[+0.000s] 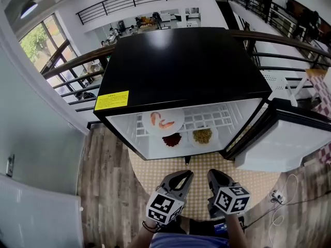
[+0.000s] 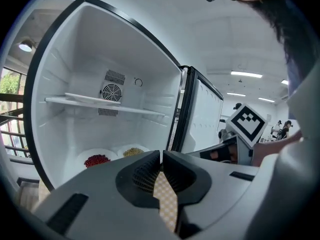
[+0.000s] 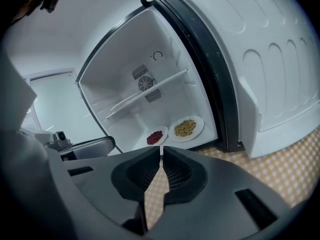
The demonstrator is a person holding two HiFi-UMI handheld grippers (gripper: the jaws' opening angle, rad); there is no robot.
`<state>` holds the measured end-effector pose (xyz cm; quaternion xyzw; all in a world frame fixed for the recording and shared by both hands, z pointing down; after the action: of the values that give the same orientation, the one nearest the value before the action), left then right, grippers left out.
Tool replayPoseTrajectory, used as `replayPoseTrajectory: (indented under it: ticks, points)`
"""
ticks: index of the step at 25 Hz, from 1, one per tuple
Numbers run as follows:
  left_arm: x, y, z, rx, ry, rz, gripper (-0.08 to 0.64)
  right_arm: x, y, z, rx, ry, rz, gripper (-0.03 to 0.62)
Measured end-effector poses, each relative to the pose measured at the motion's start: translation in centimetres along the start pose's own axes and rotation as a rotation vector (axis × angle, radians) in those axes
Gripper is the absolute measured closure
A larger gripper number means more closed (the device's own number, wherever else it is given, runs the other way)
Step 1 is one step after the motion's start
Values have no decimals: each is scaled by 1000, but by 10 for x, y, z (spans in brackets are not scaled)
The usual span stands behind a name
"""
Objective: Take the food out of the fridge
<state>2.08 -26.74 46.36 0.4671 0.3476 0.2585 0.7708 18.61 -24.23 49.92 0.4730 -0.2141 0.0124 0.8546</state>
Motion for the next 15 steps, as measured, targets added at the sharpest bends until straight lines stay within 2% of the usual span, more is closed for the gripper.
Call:
replayPoseTrajectory:
  ticks: [5, 11, 12, 13, 15]
  points:
    - [-8, 4, 19, 45, 8, 27, 543, 16, 1, 37, -21, -38, 81, 572]
    - [-23, 10, 41, 55, 18, -9, 543, 36, 2, 78, 5, 22, 184, 565]
    - [-25, 10, 44, 55, 22, -15, 543, 39, 2, 85, 1, 23, 208, 530]
    - [-27, 10, 47, 54, 24, -19, 543, 41, 3, 91, -4, 23, 233, 469]
    - [-31, 11, 51, 48, 25, -17, 543, 48, 2, 101, 3, 37, 292, 451]
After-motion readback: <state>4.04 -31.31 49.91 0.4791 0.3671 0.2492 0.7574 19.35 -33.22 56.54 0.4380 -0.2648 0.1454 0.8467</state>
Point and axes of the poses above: the fingertips, and each gripper's own axes: z forward along the fingers, x to its right, y out of its underside, the point moved 8 cm from there along -z, backward along the fingers, and after that the axes turned 9 degrees about -z, right-handed, at the moved point
